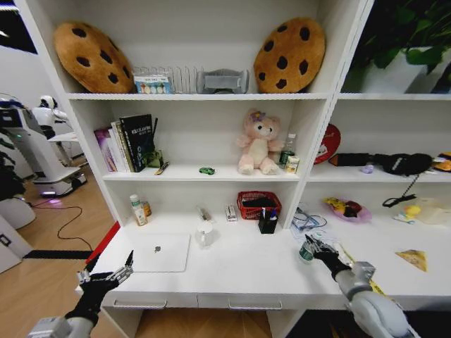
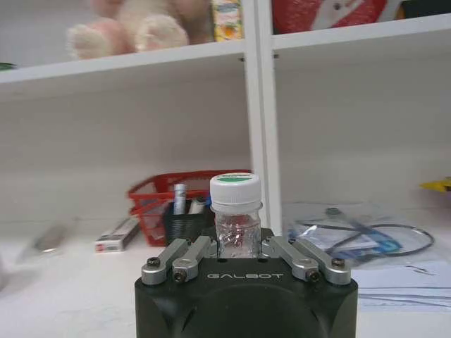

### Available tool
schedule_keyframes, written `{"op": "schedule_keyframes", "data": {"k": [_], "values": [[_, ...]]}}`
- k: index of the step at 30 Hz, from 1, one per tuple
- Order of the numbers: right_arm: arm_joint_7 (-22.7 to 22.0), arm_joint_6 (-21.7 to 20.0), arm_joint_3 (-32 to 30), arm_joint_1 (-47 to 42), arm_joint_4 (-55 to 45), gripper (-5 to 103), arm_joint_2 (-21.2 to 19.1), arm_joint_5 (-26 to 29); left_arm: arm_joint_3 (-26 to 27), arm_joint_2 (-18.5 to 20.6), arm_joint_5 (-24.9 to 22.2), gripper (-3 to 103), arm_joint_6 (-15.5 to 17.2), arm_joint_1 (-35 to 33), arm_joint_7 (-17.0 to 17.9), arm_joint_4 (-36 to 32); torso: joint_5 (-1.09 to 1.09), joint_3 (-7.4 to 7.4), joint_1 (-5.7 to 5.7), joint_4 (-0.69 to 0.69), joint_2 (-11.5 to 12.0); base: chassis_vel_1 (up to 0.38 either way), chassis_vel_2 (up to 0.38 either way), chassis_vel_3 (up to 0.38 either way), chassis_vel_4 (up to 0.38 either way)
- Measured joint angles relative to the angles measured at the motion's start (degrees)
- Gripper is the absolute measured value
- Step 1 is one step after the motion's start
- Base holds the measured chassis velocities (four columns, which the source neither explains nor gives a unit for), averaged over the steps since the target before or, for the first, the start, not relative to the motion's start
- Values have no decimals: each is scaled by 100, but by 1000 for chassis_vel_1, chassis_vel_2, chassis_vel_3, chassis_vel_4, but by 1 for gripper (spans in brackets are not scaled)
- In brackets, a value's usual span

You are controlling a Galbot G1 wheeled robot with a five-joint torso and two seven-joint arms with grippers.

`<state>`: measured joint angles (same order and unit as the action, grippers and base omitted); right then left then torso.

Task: Organize the objects on the table.

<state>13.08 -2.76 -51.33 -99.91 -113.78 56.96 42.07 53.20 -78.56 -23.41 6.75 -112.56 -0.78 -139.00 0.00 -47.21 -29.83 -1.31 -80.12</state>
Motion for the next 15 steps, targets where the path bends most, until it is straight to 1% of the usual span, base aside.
{"op": "schedule_keyframes", "data": {"k": [1, 2, 3, 4, 5, 6, 8, 9, 10, 11, 12, 13, 15], "values": [[337, 174, -151, -299, -85, 22, 73, 4, 1, 0, 0, 100, 0, 0, 1, 0, 0, 0, 0, -3, 0, 0, 0, 0, 0], [337, 174, -151, -299, -85, 22, 73, 4, 1, 0, 0, 100, 0, 0, 1, 0, 0, 0, 0, -3, 0, 0, 0, 0, 0], [651, 413, -289, -584, -134, 22, 151, -6, 0, 0, 0, 100, 0, 0, 1, 0, 0, 1, 0, -4, 0, 0, 0, 0, 0], [1157, 890, -452, -1024, -169, 22, 290, -100, 0, 0, 0, 100, 0, 0, -1, 0, -2, 1, 0, -3, -1, 0, 0, 0, 0], [1443, 1178, -516, -1246, -167, 22, 396, -196, 0, 0, 0, 100, 0, -1, -1, -1, -1, 1, 1, -4, -1, 0, 0, 0, 0], [1443, 1178, -516, -1246, -167, 22, 396, -196, 0, 0, 0, 100, 0, -1, -1, -1, -1, 1, 1, -4, -1, 0, 0, 0, 0], [2208, 2086, -588, -1865, -100, 22, 836, -663, 0, 0, 0, 100, 0, -1, 0, 0, 1, 1, 2, -2, -1, 0, 0, 0, 0], [2208, 2086, -588, -1865, -100, 22, 836, -663, 0, 0, 0, 100, 0, -1, 0, 0, 1, 1, 2, -2, -1, 0, 0, 0, 0], [2587, 2522, -520, -2121, 38, 22, 1096, -1008, 0, 0, 0, 100, 1, -1, 1, 0, -5, 1, 2, -3, -1, 0, 0, 0, 0], [2741, 2698, -433, -2183, 156, 22, 1222, -1178, 0, 1, 0, 100, 1, -1, 1, 0, -1, 1, 2, -4, -2, 0, 0, 0, 0], [2797, 2799, -323, -2211, 289, 22, 1334, -1323, 0, 0, 0, 100, 0, 0, 1, 0, 0, 1, 2, -4, -2, 0, 0, 0, 0], [2797, 2799, -323, -2211, 289, 22, 1334, -1323, 0, 0, 0, 100, 0, 0, 1, 0, 0, 1, 2, -4, -2, 0, 0, 0, 0], [2723, 2833, -69, -2177, 661, 22, 1566, -1648, 0, 0, 0, 100, 0, -1, 1, 0, 1, 1, 1, 0, -1, 0, 0, 0, 0]]}}
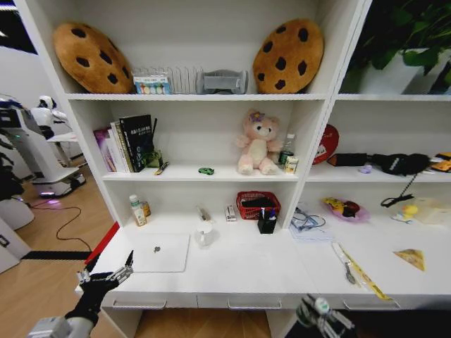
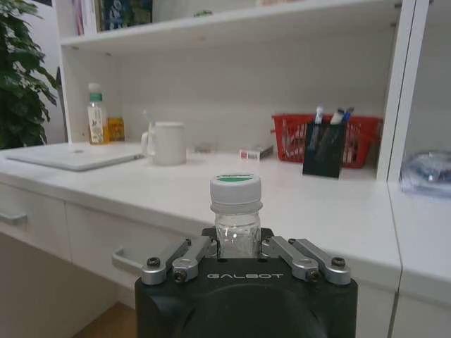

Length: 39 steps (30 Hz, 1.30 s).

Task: Organize the objects on the table.

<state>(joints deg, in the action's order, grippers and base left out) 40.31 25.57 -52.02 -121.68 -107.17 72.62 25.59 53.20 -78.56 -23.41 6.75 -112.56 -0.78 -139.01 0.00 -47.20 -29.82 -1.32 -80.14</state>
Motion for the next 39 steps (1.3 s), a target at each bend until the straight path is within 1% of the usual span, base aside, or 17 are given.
{"op": "schedule_keyframes", "data": {"k": [2, 3, 4, 6, 7, 8, 11, 13, 14, 16, 20, 25, 28, 30, 34, 36, 39], "values": [[-46, -2, 58, 27, 161, 22, 49, -106, 0, 0, 0, 100, 0, 0, 0, 0, 0, 0, 0, 0, 0, 0, 0, 0, 0], [-89, -2, 110, 80, 375, 22, 86, -229, 0, 0, 0, 100, 0, 0, 0, 0, 1, -1, 0, -1, 0, 0, 0, 0, 0], [-133, 14, 116, 157, 604, 22, 102, -334, 0, 0, 0, 100, 0, 0, 0, 0, -2, -1, 0, 1, 1, 0, 0, 0, 0], [-344, 205, 96, 341, 1114, 22, 116, -637, 0, 0, 0, 100, 0, 0, 0, 0, 2, -1, 0, -1, 0, 0, 0, 0, 0], [-344, 205, 96, 341, 1114, 22, 116, -637, 0, 0, 0, 100, 0, 0, 0, 0, 2, -1, 0, -1, 0, 0, 0, 0, 0], [-481, 392, 17, 480, 1506, 22, 105, -987, 0, 0, 0, 100, 0, 0, -1, 0, 0, -1, 0, 0, 0, 0, 0, 0, 0], [-524, 524, 4, 550, 1744, 22, 81, -1100, 0, 0, 0, 100, 0, 0, 0, 0, -2, -1, -1, 0, 1, 0, 0, 0, 0], [-587, 707, 20, 669, 2334, 22, 22, -1279, 0, 0, 0, 100, 0, 0, -1, 0, 2, -2, -2, -1, 1, 0, 0, 0, 0], [-587, 707, 20, 669, 2334, 22, 22, -1279, 0, 0, 0, 100, 0, 0, -1, 0, 2, -2, -2, -1, 1, 0, 0, 0, 0], [-611, 785, 36, 774, 2771, 22, 6, -1252, 0, 0, 0, 100, 0, 0, 0, 0, 1, -1, -1, -2, 1, 0, 0, 0, 0], [-666, 790, 30, 921, 3049, 22, -46, -1188, 0, 0, 0, 100, 0, 0, 0, 0, -1, -1, -1, -1, 1, 0, 0, 0, 0], [-688, 748, 1, 1152, 3428, 22, -120, -1276, 0, 0, 0, 100, 0, 0, 0, 0, -1, -1, -2, -1, 1, -37, -36, 43, 48], [-735, 628, -4, 1329, 3670, 22, -199, -1223, 0, 0, 0, 100, 0, 0, 0, 0, 1, -1, -2, 0, 1, -142, -137, 142, 126], [-777, 541, -7, 1495, 3800, 22, -255, -1183, 0, 0, 0, 100, 0, 0, -1, 0, -1, -2, -2, -3, 2, -186, -174, 165, 182], [-799, 503, 3, 1716, 4051, 22, -347, -1190, 0, 0, 0, 100, 0, 0, -1, 0, 1, -2, -2, -2, 1, -206, -214, 203, 224], [-794, 501, 53, 2084, 4504, 22, -435, -1246, 1, 0, 0, 100, 0, 0, 0, 0, 1, -1, -1, 1, 1, -259, -246, 262, 254], [-787, 523, 82, 2289, 4711, 22, -436, -1282, 0, 0, 0, 100, 0, 0, -1, 0, -1, -2, -2, -2, 2, -266, -265, 277, 258]]}}
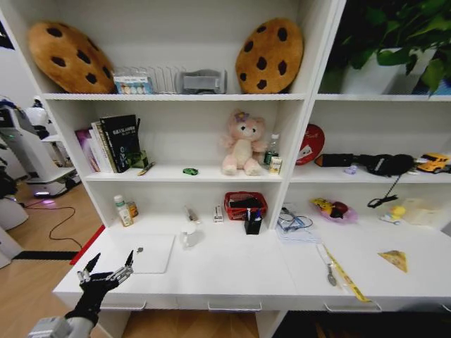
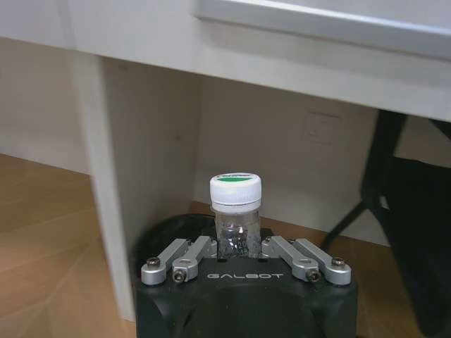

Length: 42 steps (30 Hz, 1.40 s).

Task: Organize the objects on the table.

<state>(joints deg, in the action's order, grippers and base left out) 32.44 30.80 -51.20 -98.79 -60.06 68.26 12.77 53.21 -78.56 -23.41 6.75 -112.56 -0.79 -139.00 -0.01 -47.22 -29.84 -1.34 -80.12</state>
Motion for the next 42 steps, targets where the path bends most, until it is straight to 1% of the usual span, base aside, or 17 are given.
{"op": "schedule_keyframes", "data": {"k": [8, 17, 19, 20, 24, 26, 27, 29, 30, 33, 34, 35, 37, 38, 39, 41, 42], "values": [[23, 10, 280, 1233, 753, 21, 324, -432, -3, -1, 0, 100, 0, 1, -11, 0, 2, 0, -1, 3, 1, -202, -207, 219, 185], [13, -5, 662, 2339, 1808, 18, 555, -732, 0, 0, 0, 100, 0, 0, -7, 0, 0, 0, 0, 0, 0, 35, 32, -39, -23], [-41, 15, 728, 2553, 1926, 28, 635, -831, 0, 0, 0, 100, 0, 0, -6, 0, -1, 0, 0, 3, 0, 23, 14, -23, -25], [-41, 15, 728, 2553, 1926, 28, 635, -831, 0, 0, 0, 100, 0, 0, -6, 0, -1, 0, 0, 3, 0, 0, 0, 0, 0], [-135, 0, 767, 2601, 1996, 44, 680, -999, 0, 0, 0, 100, 0, 0, -6, 0, 0, 0, 0, 2, 0, 0, 0, 0, 0], [-139, 88, 726, 2443, 2022, 56, 680, -1013, -1, 0, 0, 100, 0, 0, -5, 0, -1, 0, 0, 1, 0, 0, 0, 0, 0], [-139, 88, 726, 2443, 2022, 56, 680, -1013, -1, 0, 0, 100, 0, 0, -5, 0, -1, 0, 0, 1, 0, 0, 0, 0, 0], [-87, 285, 696, 2102, 1957, 66, 663, -984, -1, 0, 0, 100, 0, 0, -4, 0, 1, 1, 0, 1, 0, 0, 0, 0, 0], [-87, 285, 696, 2102, 1957, 66, 663, -984, -1, 0, 0, 100, 0, 0, -4, 0, 1, 1, 0, 1, 0, 0, 0, 0, 0], [78, 380, 663, 1426, 1524, 83, 655, -511, -1, 0, 0, 100, 0, 0, -2, 0, 3, 1, 1, -2, 0, 0, 0, 0, 0], [78, 380, 663, 1426, 1524, 83, 655, -511, -1, 0, 0, 100, 0, 0, -2, 0, 3, 1, 1, -2, 0, 0, 0, 0, 0], [227, 356, 685, 978, 983, 88, 634, -178, -1, 0, 0, 100, 0, 0, -2, 0, 3, 2, 1, 3, 0, 0, 0, 0, 0], [293, 327, 707, 576, 560, 88, 615, 41, -1, 0, 0, 100, 0, 0, -1, 0, 1, 2, 1, 6, -1, 0, 0, 0, 0], [355, 344, 745, -96, -147, 97, 602, 363, 0, 0, 0, 100, 0, 0, 1, 0, -1, 1, 1, -2, -1, 0, 0, 0, 0], [376, 417, 757, -455, -569, 97, 601, 530, -1, 0, 0, 100, 0, 1, 0, 0, -1, 2, 1, -6, -1, 0, 0, 0, 0], [378, 606, 719, -1231, -1553, 100, 615, 789, -1, 0, 0, 100, 0, 1, 0, 0, -1, 2, 2, -2, -2, 0, 0, 0, 0], [378, 606, 719, -1231, -1553, 100, 615, 789, -1, 0, 0, 100, 0, 1, 0, 0, -1, 2, 2, -2, -2, 0, 0, 0, 0]]}}
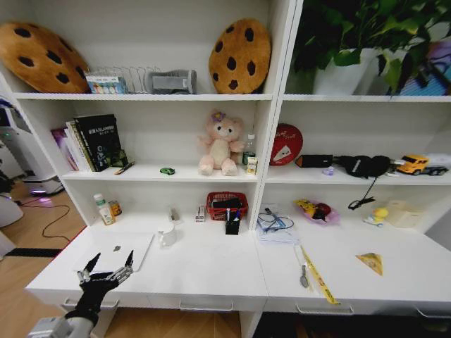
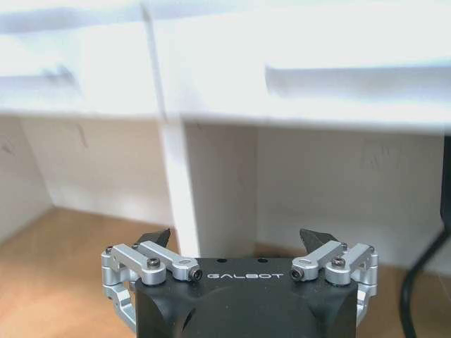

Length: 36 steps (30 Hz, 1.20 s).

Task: Organize the objects on the table.

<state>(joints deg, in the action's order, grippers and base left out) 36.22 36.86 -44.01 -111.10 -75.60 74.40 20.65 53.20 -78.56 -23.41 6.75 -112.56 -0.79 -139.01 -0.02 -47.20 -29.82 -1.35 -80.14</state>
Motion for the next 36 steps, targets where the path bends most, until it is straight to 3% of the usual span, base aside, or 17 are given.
{"op": "schedule_keyframes", "data": {"k": [2, 9, 10, 11, 13, 14, 16, 19, 23, 28, 36], "values": [[-430, 269, -108, -619, -897, 100, 94, 75, 0, 0, 0, 100, 0, 0, 1, 0, 2, 0, 0, 3, 0, 0, 0, 0, 0], [-1298, 186, -366, -1091, -2320, 100, 192, 249, 0, 0, 0, 100, 0, 0, 1, 0, 4, 0, 0, 3, 0, 0, 0, 0, 0], [-1638, -30, -487, -1226, -2898, 100, 180, 361, 0, 0, 0, 100, 0, -1, 2, 0, 1, -1, 0, 4, 0, 0, 0, 0, 0], [-1638, -30, -487, -1226, -2898, 100, 180, 361, 0, 0, 0, 100, 0, -1, 2, 0, 1, -1, 0, 4, 0, 0, 0, 0, 0], [-2427, -832, -800, -1364, -4169, 100, 124, 778, 0, 0, 0, 100, 0, 0, 1, 0, 1, -1, -1, 4, 1, 0, 0, 0, 0], [-2427, -832, -800, -1364, -4169, 100, 124, 778, 0, 0, 0, 100, 0, 0, 1, 0, 1, -1, -1, 4, 1, 0, 0, 0, 0], [-2765, -1478, -1105, -1240, -4710, 100, 70, 1127, 0, 0, 0, 100, 0, 0, 1, 0, -1, -1, -1, 3, 1, 0, 0, 0, 0], [-3103, -1901, -1444, -828, -4665, 100, -57, 1329, 0, 0, 0, 100, 0, 0, -1, 0, 2, -1, -1, 4, 1, 0, 0, 0, 0], [-3228, -2255, -1828, -557, -4354, 100, -265, 1948, 0, 0, 0, 100, 0, 0, 3, 0, 3, -2, -1, 2, 2, 0, 0, 0, 0], [-3233, -2401, -2024, -486, -4249, 100, -338, 2379, 0, 0, 0, 100, 0, 0, 3, 0, 2, -1, -2, 2, 2, 0, 0, 0, 0], [-3256, -2506, -2024, -366, -4148, 100, -329, 2511, 0, 0, 0, 100, 0, -1, 2, 0, 1, -1, -1, 2, 2, -71, -56, 55, 46]]}}
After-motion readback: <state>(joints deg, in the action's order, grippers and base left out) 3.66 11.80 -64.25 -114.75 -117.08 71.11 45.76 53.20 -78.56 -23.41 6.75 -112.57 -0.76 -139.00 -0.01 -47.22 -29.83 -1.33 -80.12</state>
